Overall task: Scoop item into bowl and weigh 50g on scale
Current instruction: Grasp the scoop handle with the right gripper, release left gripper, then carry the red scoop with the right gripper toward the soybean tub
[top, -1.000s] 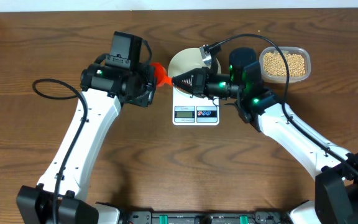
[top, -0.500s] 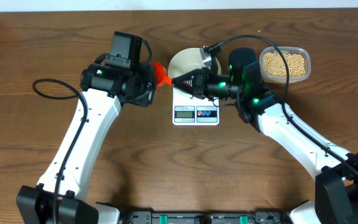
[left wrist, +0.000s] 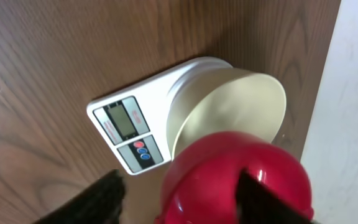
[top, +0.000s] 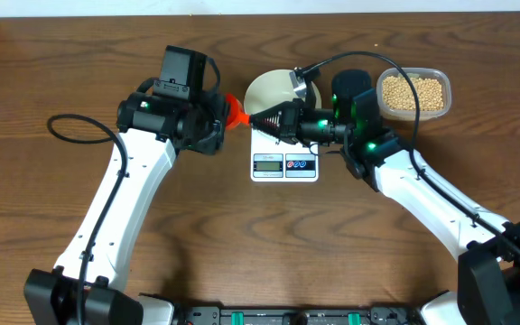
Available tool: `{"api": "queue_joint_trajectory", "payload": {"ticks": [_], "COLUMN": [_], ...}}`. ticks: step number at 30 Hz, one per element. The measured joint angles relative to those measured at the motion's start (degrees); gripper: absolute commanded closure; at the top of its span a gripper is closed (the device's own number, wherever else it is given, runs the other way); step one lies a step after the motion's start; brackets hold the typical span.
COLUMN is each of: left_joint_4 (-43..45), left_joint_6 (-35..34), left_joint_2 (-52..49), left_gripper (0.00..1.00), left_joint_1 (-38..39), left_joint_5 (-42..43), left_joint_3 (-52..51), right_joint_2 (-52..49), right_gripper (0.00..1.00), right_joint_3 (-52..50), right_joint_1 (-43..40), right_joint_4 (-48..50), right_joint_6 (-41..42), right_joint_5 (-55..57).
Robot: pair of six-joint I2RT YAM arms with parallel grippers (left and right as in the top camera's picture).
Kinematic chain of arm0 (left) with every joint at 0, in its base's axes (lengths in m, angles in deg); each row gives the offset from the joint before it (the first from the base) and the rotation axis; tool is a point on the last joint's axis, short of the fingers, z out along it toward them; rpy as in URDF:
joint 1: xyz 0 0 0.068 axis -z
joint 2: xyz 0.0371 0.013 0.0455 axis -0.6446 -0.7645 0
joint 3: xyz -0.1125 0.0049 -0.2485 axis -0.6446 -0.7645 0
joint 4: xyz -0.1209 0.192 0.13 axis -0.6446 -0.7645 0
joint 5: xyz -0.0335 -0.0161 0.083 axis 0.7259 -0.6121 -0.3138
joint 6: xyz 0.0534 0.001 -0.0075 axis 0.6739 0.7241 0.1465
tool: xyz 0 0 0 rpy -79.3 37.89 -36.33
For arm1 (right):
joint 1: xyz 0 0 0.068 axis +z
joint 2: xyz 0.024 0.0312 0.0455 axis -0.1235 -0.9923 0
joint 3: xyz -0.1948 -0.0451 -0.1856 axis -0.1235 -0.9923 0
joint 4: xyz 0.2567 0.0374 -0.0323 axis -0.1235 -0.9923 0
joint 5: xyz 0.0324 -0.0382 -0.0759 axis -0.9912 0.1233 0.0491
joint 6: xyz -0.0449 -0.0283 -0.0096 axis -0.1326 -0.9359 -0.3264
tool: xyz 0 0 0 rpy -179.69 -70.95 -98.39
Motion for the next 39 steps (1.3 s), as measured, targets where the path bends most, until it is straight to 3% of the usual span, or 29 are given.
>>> {"api": "queue_joint_trajectory", "payload": {"ticks": [10,22,39], "left_joint_4": [0.02,1.42,7.13], "left_joint_6": [2.32,25.16,53.02], "left_joint_2": [0.00,0.00,0.00], "left_gripper": [0.36,0.36,0.36], "left_joint_1": [-0.02,-3.54,-4.85], "left_joint_5": [-0.85,-4.15,-4.52], "left_joint_3": [0.00,0.00,0.00], "right_joint_2": [0.00,0.00,0.00], "right_gripper": [0.99,0.99,0.99], "right_joint_3": [0.00,0.74,28.00], "right_joint_1": [-5.33,-11.56,-17.27], "right_joint_4": [-3.45,-6.64,-53.64], "right_joint_6": [-6.97,-15.98,-40.13], "right_joint_5": [-0.02,-0.15,10.29]}}
